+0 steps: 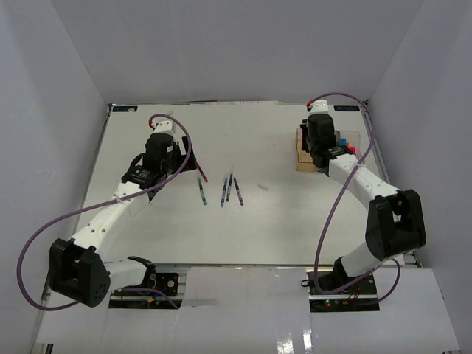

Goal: Sort the stationery into containers
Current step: Place the pen in the storage box.

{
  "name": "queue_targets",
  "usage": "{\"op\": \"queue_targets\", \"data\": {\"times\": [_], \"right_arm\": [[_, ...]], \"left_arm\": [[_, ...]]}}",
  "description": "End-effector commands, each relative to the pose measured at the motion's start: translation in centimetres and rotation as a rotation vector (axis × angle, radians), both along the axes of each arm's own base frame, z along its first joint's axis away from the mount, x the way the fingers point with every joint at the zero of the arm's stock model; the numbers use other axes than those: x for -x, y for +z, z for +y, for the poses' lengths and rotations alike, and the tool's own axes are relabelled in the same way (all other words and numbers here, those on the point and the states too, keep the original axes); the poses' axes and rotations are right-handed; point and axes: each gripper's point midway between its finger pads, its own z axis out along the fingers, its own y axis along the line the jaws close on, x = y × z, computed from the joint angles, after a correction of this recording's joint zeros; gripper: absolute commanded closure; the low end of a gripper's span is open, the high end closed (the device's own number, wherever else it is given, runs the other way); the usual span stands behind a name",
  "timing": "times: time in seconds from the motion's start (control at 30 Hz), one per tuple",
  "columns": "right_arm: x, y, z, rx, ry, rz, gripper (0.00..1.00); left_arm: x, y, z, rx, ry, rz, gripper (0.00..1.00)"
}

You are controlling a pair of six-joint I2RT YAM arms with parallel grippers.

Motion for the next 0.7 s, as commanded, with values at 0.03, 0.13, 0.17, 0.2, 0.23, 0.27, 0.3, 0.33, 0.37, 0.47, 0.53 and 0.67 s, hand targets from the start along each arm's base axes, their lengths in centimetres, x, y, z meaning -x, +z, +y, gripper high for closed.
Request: {"op": "queue_targets", "data": {"times": [0.03,0.13,0.17,0.2,0.23,0.27,0.3,0.33,0.37,0.47,0.53,0.67], "right_arm": [[-2.5,-0.6,-4.3,-0.012,-0.153,0.082,0.78],[-3.7,-2.5,-6.4,-0.005,-0.194,0.145,0.76],[-3.9,-3.7,-6.7,0.001,-0.2,0.174,0.76],[-4.1,-4.4,-7.5,-0.008,-0.209,0.194,0.75],[-4.2,-4.8,-7.7,-0.011,-0.217,0.206,0.75],[-4.4,-5.1,-8.0,-0.012,-0.222,0.212,0.74],[-4.6,-6.0,-8.4,-0.011,-0.225,0.232,0.74],[-4.7,-6.4,-8.6,-0.007,-0.226,0.24,0.73],[-5.0,-7.2,-9.0,0.006,-0.231,0.257,0.72],[-5.1,-8.3,-9.5,0.016,-0.242,0.29,0.66],[-5.2,-8.4,-9.7,0.015,-0.244,0.293,0.55],[-4.9,-6.9,-9.9,0.019,-0.248,0.269,0.44]], "left_arm": [[-0.7,-0.8,1.3,-0.049,0.023,0.013,0.02],[-0.5,-1.0,1.8,-0.063,0.037,0.007,0.02],[-0.4,-0.9,1.9,-0.068,0.043,0.004,0.02],[-0.4,-0.9,2.1,-0.072,0.049,0.003,0.02],[-0.4,-1.0,2.2,-0.077,0.053,0.003,0.02],[-0.4,-0.9,2.2,-0.077,0.053,0.002,0.02],[-0.4,-1.0,2.2,-0.078,0.051,0.004,0.02],[-0.4,-1.1,2.2,-0.078,0.048,0.006,0.02],[-0.4,-1.2,2.1,-0.079,0.046,0.009,0.02],[-0.3,-1.2,2.0,-0.075,0.038,0.012,0.02],[-0.3,-1.2,2.0,-0.074,0.037,0.011,0.02],[-0.3,-1.2,1.8,-0.071,0.03,0.014,0.02]]}}
